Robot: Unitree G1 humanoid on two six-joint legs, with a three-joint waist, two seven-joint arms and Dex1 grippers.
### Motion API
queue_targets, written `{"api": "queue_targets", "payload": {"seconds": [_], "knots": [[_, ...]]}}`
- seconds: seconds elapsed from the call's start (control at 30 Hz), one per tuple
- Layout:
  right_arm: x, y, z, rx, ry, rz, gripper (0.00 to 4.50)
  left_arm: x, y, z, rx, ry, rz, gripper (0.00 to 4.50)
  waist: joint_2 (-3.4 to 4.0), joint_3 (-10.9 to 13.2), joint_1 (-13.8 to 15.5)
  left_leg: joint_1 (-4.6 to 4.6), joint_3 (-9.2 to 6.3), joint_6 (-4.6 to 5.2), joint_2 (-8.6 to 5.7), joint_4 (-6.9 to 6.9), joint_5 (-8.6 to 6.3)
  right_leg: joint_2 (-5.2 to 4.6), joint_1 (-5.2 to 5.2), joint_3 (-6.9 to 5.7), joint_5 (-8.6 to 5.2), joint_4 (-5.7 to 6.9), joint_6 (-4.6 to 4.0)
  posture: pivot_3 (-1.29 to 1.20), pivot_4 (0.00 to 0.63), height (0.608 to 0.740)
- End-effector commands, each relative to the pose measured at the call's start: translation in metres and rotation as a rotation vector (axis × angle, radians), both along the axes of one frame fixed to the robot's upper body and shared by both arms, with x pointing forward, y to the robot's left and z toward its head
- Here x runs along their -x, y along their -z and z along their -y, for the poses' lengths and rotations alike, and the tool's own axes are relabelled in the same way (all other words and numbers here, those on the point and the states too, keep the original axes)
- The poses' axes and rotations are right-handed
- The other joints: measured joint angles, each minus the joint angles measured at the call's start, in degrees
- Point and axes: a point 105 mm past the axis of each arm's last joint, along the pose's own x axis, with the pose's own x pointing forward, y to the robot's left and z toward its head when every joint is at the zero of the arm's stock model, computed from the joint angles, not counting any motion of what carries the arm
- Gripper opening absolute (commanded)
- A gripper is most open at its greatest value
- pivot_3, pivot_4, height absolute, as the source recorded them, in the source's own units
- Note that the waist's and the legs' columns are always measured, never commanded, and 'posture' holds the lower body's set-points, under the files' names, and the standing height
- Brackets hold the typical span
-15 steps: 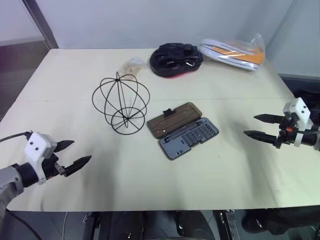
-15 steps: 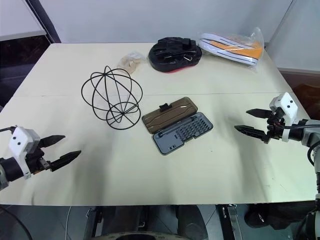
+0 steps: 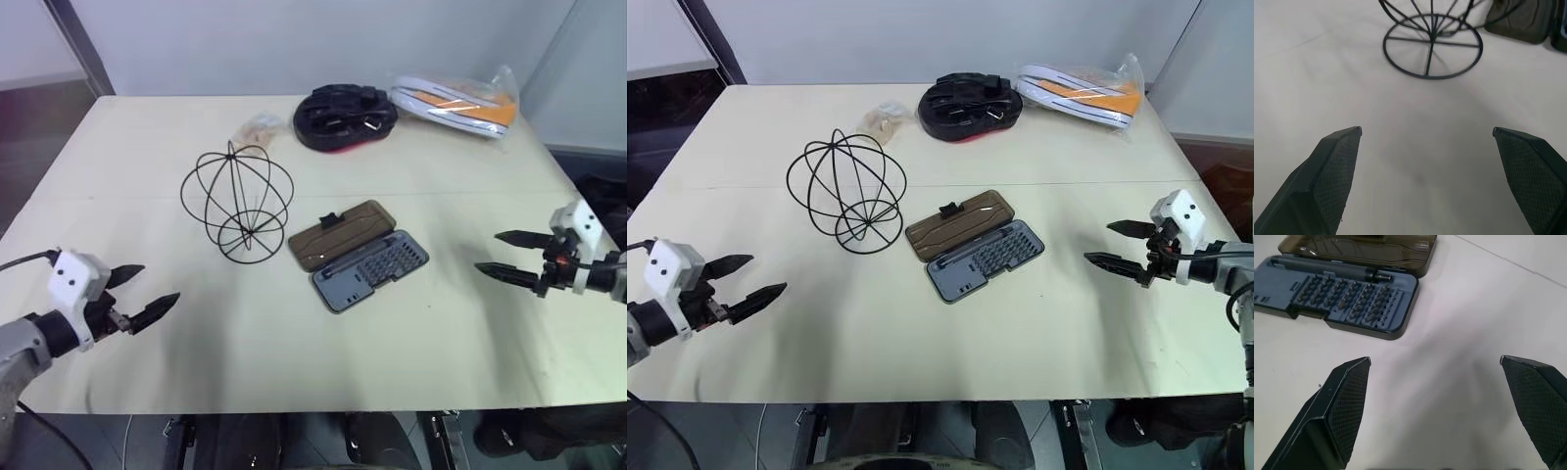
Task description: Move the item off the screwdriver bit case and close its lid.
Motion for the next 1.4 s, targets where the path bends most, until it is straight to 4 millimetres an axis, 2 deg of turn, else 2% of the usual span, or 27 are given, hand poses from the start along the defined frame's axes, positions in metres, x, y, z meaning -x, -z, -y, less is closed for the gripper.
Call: {"api": "queue_targets", "payload": {"seconds": [0.03,0.13,0.23,0.33,0.4,0.6,0.83,0.93,1.17,1.27,1.37,1.4], "knots": [[0.006,-0.02,-0.015,-0.056,-0.057,0.033,4.42,-0.006,-0.017,0.013,0.039,0.032,0.092,4.5,0.01,0.0,0.0,0.0,0.0,0.0,-0.01,0.0,0.0,0.0,-0.01,0.0,0.0,0.0,0.01,0.0,0.15,0.74],[0.02,-0.03,-0.041,-0.098,-0.165,0.015,4.42,-0.011,-0.041,0.027,0.173,0.045,0.178,4.5,0.01,0.0,0.2,-0.02,-0.03,0.0,0.0,0.0,0.0,0.0,0.0,-0.02,0.02,0.01,0.03,0.0,0.15,0.74],[0.05,-0.055,-0.089,-0.193,-0.376,-0.013,4.42,-0.017,-0.057,0.044,0.171,0.071,0.242,4.5,-0.01,0.0,0.2,-0.08,-0.09,0.0,-0.01,0.04,0.0,0.0,-0.02,-0.05,0.03,0.02,0.05,0.0,0.15,0.74],[0.059,-0.067,-0.11,-0.211,-0.439,0.01,4.42,-0.027,-0.062,0.049,0.158,0.062,0.27,4.5,-0.03,0.0,0.1,-0.02,-0.13,0.0,0.0,0.05,0.0,0.05,0.04,-0.08,0.03,0.06,0.06,0.0,0.15,0.74],[0.059,-0.073,-0.117,-0.22,-0.438,0.024,4.42,-0.031,-0.063,0.054,0.142,0.082,0.27,4.5,-0.05,0.0,0.1,0.01,-0.11,0.0,-0.01,0.08,0.0,0.07,0.09,-0.15,0.03,0.06,0.06,0.0,0.15,0.74],[0.057,-0.077,-0.126,-0.2,-0.44,0.054,4.42,-0.037,-0.046,0.069,0.079,0.172,0.218,4.5,-0.05,0.0,0.2,-0.04,-0.09,0.0,-0.04,0.1,0.0,0.1,0.05,-0.16,0.03,0.04,0.06,0.0,0.15,0.74],[0.054,-0.084,-0.128,-0.214,-0.429,0.084,4.42,-0.064,-0.036,0.075,0.094,0.143,0.242,4.5,-0.07,0.0,0.2,-0.04,-0.1,0.01,-0.04,0.12,0.0,0.21,0.06,-0.17,0.03,0.05,0.06,0.0,0.15,0.74],[0.054,-0.085,-0.129,-0.207,-0.424,0.094,4.5,-0.068,-0.034,0.082,0.109,0.165,0.253,3.69,-0.06,0.0,0.2,-0.07,-0.1,0.01,-0.03,0.12,0.0,0.23,0.04,-0.17,0.03,0.04,0.07,0.0,0.15,0.74],[0.054,-0.085,-0.125,-0.207,-0.394,0.104,4.5,-0.072,-0.039,0.078,0.139,0.138,0.274,0.05,-0.07,0.0,0.2,-0.08,-0.12,0.01,0.01,0.12,0.0,0.27,0.0,-0.16,0.03,0.06,0.07,0.0,0.15,0.74],[0.054,-0.083,-0.124,-0.201,-0.387,0.103,4.5,-0.075,-0.04,0.068,0.13,0.084,0.286,0.01,-0.07,0.0,0.2,-0.08,-0.12,0.01,0.01,0.12,0.0,0.26,0.0,-0.16,0.03,0.06,0.07,0.0,0.15,0.74],[0.053,-0.084,-0.122,-0.201,-0.386,0.109,4.5,-0.079,-0.044,0.048,0.131,-0.023,0.309,0.01,-0.07,0.0,0.1,-0.07,-0.12,0.01,0.01,0.12,0.0,0.27,0.0,-0.16,0.04,0.07,0.07,0.0,0.15,0.74],[0.052,-0.084,-0.122,-0.203,-0.384,0.11,4.5,-0.08,-0.047,0.036,0.144,-0.085,0.326,0.01,-0.07,0.0,0.1,-0.07,-0.12,0.01,0.03,0.12,0.0,0.29,0.0,-0.16,0.04,0.07,0.07,0.0,0.15,0.74]]}}
